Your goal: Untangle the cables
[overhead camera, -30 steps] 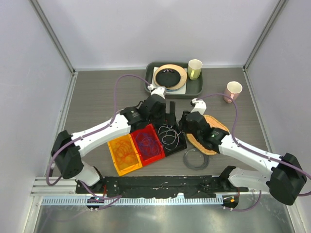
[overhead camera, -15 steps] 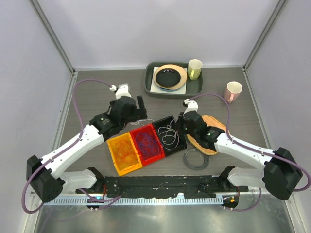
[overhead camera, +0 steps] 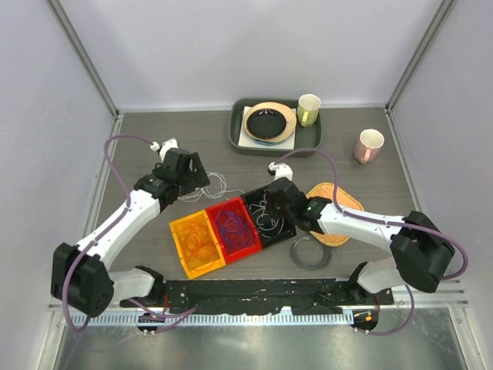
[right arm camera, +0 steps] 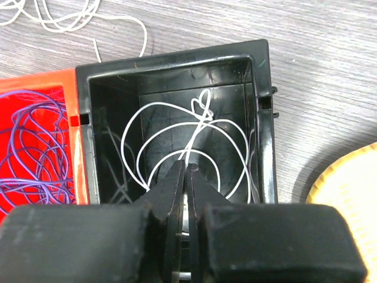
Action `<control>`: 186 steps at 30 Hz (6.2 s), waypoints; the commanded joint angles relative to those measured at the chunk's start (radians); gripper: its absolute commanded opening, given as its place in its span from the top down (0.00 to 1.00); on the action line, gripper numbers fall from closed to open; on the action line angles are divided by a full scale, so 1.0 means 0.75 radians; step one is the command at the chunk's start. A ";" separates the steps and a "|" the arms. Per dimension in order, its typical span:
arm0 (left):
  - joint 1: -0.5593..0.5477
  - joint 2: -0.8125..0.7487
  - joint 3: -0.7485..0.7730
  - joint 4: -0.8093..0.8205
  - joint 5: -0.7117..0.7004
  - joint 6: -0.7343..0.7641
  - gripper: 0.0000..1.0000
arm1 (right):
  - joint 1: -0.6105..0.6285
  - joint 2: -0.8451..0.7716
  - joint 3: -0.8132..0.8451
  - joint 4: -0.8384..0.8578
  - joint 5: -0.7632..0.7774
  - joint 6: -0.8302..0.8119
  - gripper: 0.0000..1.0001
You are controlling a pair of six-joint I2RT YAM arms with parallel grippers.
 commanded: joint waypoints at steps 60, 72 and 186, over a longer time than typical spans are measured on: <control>0.210 -0.297 0.303 0.388 0.897 0.063 1.00 | 0.021 -0.287 0.143 0.529 -0.574 -0.899 0.07; 0.184 -0.293 0.271 0.458 1.033 0.142 1.00 | 0.025 -0.389 0.194 0.298 -0.607 -0.853 0.07; 0.313 0.711 0.399 0.094 0.185 0.095 0.10 | 0.142 -0.704 -0.059 -0.177 0.651 -0.161 0.09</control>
